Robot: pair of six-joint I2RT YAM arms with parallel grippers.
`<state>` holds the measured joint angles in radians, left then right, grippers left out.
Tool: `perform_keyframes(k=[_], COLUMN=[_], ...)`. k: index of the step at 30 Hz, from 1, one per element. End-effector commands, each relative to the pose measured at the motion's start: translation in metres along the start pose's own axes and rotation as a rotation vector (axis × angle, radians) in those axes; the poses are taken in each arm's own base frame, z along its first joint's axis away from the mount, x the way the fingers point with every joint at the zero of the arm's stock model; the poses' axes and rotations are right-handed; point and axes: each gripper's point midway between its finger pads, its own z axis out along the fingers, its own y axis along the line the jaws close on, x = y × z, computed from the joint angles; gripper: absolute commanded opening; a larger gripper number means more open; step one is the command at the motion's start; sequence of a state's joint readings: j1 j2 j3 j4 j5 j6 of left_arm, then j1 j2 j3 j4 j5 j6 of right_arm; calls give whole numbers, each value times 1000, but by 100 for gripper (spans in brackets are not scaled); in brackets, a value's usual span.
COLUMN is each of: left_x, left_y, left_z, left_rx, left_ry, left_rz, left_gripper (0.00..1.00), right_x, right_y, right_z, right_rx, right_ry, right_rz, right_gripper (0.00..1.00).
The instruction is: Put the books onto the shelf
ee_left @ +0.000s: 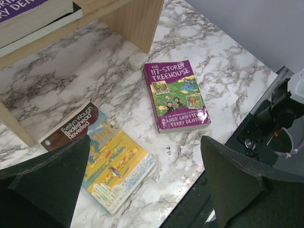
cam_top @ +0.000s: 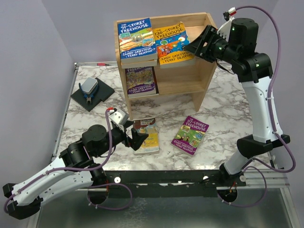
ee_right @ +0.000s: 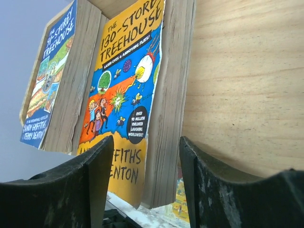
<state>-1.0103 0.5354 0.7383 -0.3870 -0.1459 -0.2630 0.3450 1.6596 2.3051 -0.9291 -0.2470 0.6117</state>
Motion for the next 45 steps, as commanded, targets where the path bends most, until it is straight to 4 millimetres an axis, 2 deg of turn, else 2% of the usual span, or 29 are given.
perform_keyframes(k=[1, 9, 14, 22, 25, 32, 45], left_x=[6, 8, 8, 10, 11, 10, 11], left_y=[-2, -2, -2, -4, -4, -4, -3], left_z=[1, 3, 3, 4, 4, 4, 5], left_rx=[18, 16, 17, 26, 26, 30, 25], left_ry=[19, 27, 26, 38, 39, 38, 39], left_rz=[21, 22, 23, 27, 29, 30, 33], left_gripper=[99, 99, 99, 99, 99, 99, 99], right_x=[-22, -16, -19, -7, 2, 13, 6], right_y=[0, -2, 8, 24, 25, 12, 5], right_z=[-20, -21, -42, -74, -78, -67, -40], right_rx=[34, 18, -30, -135, -169, -170, -171], right_ry=[-97, -88, -138, -144, -134, -119, -130], right_rz=[-62, -111, -186, -368, -432, -513, -583], right_gripper=[61, 60, 60, 60, 60, 56, 53])
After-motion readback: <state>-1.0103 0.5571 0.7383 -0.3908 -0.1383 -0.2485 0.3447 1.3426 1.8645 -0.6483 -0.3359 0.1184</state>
